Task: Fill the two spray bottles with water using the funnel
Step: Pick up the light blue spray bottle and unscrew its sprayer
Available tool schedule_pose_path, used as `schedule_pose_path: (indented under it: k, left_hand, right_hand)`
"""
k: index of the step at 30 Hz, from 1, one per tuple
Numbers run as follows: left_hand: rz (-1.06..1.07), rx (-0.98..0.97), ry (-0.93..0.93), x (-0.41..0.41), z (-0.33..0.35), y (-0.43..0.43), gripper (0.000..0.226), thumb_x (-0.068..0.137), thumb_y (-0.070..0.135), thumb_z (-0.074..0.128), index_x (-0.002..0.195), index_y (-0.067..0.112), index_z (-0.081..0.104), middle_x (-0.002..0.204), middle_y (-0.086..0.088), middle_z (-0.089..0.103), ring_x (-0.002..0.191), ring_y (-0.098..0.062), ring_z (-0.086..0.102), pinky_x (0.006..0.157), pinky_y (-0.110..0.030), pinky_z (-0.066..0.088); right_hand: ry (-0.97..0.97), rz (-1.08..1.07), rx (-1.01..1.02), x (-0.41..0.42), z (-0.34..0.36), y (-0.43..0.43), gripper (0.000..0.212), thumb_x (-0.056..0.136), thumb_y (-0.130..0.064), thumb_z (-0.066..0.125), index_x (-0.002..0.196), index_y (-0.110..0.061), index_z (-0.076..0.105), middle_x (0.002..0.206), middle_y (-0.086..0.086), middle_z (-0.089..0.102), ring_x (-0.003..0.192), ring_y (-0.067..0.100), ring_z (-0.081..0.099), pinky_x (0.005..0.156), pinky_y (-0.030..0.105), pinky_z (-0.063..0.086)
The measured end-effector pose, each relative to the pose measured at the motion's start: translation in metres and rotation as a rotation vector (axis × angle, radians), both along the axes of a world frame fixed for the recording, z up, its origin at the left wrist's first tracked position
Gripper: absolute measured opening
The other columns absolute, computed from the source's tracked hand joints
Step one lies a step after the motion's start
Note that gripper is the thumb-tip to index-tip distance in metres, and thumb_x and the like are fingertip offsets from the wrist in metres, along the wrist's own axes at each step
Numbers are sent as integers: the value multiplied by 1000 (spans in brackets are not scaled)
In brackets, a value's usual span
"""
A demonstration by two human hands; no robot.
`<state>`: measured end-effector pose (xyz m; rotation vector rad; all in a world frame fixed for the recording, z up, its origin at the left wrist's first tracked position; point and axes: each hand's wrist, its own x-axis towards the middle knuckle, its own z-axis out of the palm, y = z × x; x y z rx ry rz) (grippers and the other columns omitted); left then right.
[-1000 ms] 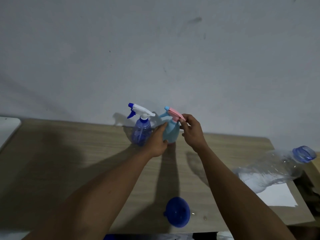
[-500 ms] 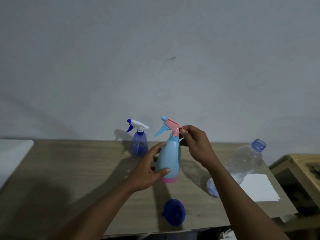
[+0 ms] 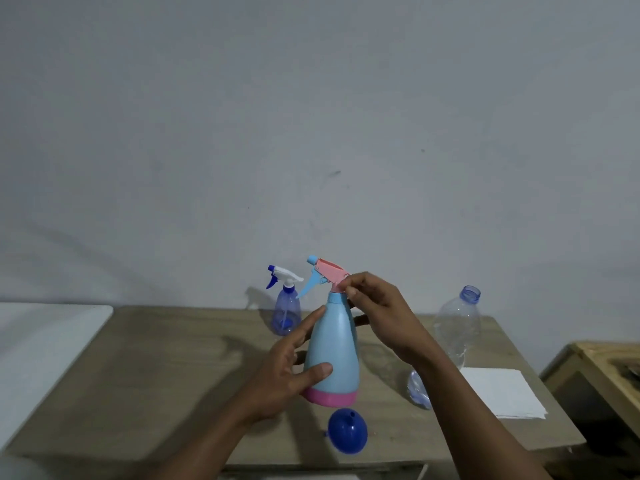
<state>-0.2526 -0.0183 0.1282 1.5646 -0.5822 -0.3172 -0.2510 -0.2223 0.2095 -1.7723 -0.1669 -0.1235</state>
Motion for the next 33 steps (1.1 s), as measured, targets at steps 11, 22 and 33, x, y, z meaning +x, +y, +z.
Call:
schedule_pose_path:
  k: [11,22,33]
  left_hand:
    - [29,86,-50,-30,-1,7,92,68,40,90,139,61,35,135,37,46,124,-15,57,92,-45,58]
    - [40,88,-97,-27,-4,5,91,72,29,89,143,54,37,146,24,45,130,-15,53,98,-47,55]
    - [93,125,-105,-15,-4,-1,95,69,36,87,145,54,33,148,14,45,130,-15,51,102,-47,53]
  right_hand:
    - [-46,-180,95,-22,-14,24,9,82,-15,81,89,-11,77,89,8,75,82,17,67,83,40,58]
    - [8,-54,294,-18,-20,20,7,89,4,68,93,-1,67,106,24,73,95,29,70,90,39,57]
    - [21,-81,178,-7,-18,19,17,93,1,63,92,-14,72,102,3,76,91,10,66,83,25,53]
